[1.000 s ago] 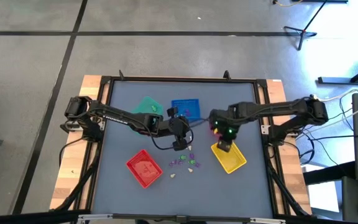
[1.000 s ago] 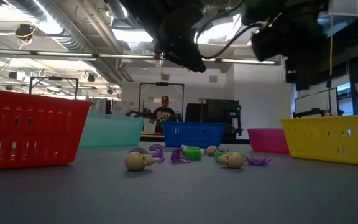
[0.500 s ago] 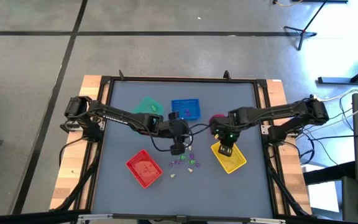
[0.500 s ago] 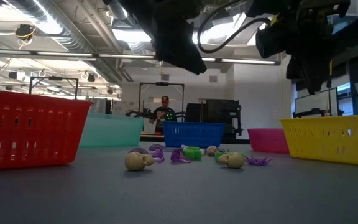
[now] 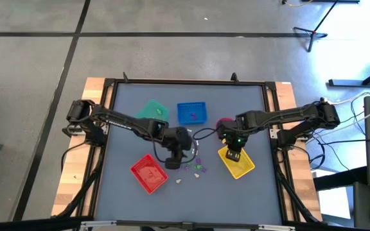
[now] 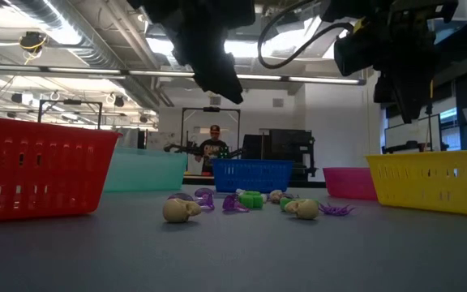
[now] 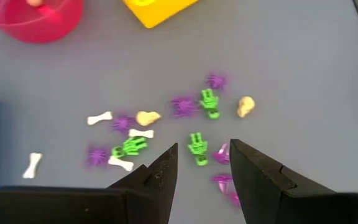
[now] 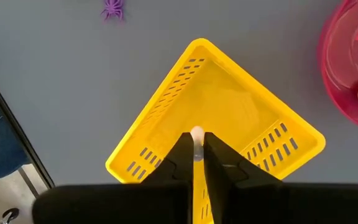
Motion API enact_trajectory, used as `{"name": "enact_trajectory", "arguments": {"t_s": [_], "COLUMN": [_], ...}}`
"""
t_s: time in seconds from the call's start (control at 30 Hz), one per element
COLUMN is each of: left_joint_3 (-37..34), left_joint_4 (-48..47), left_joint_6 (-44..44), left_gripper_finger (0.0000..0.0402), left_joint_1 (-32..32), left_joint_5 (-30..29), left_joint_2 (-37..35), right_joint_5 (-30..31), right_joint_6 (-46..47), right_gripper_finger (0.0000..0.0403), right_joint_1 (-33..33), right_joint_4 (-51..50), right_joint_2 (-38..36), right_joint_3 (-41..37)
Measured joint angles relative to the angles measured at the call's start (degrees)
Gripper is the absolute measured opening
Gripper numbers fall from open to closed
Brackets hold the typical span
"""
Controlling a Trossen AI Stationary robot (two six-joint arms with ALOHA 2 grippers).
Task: Sort Halloween decoration
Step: Put the white bone toy into the yellow bin, then put the purple witch hat toy into the orange bin
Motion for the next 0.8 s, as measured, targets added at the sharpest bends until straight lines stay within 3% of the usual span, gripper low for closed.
{"name": "enact_trajectory", "arguments": {"t_s": [0.37, 0.5, 0.8], "left_joint_3": [0.1, 0.1, 0.1], "left_joint_4": [1.6, -0.1, -6.8], "left_joint_6": [1.6, -1.0, -6.0], "left_gripper_finger": [0.0131, 0.0131, 0.0131], "left_joint_1": [-3.1, -3.2, -1.8], "left_joint_5": [-0.4, -1.0, -10.8], "left_joint_2": [2.0, 3.0, 3.3], "right_joint_5": [4.3, 4.3, 4.3], "right_joint_6": [0.1, 0.1, 0.1], "right_gripper_finger": [0.0112, 0.0122, 0.0124], "right_joint_1": [0.0, 0.0, 0.0], "right_joint_4": [0.2, 0.3, 0.6], "right_joint_2": [0.0, 0.0, 0.0], "right_joint_3": [0.0, 0.0, 0.0]}}
